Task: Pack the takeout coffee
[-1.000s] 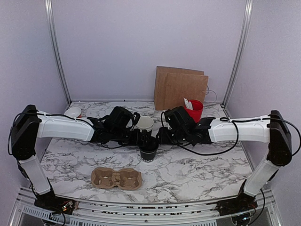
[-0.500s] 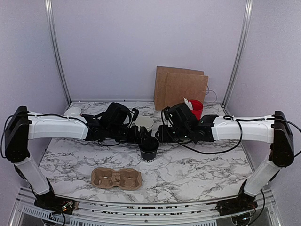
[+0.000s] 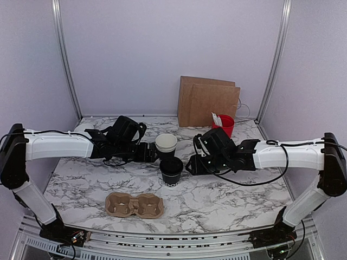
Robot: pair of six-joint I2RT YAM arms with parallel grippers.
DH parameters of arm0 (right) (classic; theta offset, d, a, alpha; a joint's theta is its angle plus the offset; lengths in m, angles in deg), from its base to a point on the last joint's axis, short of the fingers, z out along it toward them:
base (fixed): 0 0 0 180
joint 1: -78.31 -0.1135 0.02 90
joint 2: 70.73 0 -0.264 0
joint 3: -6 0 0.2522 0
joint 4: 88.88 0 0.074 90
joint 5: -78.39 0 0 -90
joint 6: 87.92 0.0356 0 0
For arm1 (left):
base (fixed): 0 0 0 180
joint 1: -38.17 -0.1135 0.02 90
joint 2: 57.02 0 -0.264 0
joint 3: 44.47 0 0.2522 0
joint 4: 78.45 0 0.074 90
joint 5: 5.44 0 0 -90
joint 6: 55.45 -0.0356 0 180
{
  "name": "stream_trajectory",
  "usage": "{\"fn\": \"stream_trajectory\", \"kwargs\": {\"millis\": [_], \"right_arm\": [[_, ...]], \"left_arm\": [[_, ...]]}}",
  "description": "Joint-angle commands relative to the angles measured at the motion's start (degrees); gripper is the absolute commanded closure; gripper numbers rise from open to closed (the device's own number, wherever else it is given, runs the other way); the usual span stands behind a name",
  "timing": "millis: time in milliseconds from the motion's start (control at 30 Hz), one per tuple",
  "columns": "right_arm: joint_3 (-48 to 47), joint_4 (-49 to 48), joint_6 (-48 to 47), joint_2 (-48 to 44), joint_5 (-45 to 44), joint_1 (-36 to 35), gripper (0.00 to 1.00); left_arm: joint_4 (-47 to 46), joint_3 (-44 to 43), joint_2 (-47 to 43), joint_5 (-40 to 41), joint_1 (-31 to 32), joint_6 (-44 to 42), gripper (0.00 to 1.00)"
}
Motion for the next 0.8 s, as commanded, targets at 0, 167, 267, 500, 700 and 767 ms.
{"fn": "stream_trajectory", "kwargs": {"millis": [0,167,267,500,700,767], "right_arm": [[-1.20,-0.59,-0.68,0.73,2.53,-0.31,0.56],[-2.25,0.04,-1.10,1.44,1.67,-1.32,0.56],[-2.69,-0.18,-1.33,1.52,1.41,-1.39,0.56],[-3.98,-0.67,-1.44,2.68,0.82,-1.34,0.56],[-4.63,-0.33,-1.71,2.59,0.98,-1.35,0.56],[-4.47,-0.34,-1.66,2.83,1.66,-1.48,0.56]], "left_arm": [[3.59,0.13,0.64,2.20,-0.46,-0.41,0.08],[3.64,-0.14,2.16,1.84,-0.45,-0.09,0.08],[3.59,-0.44,2.70,1.16,-0.40,-0.01,0.08],[3.61,-0.29,3.14,0.38,-0.14,0.42,0.08],[3.44,0.79,1.11,2.22,-0.01,0.82,0.08],[3.40,0.85,-0.08,3.38,0.04,0.82,0.08]]}}
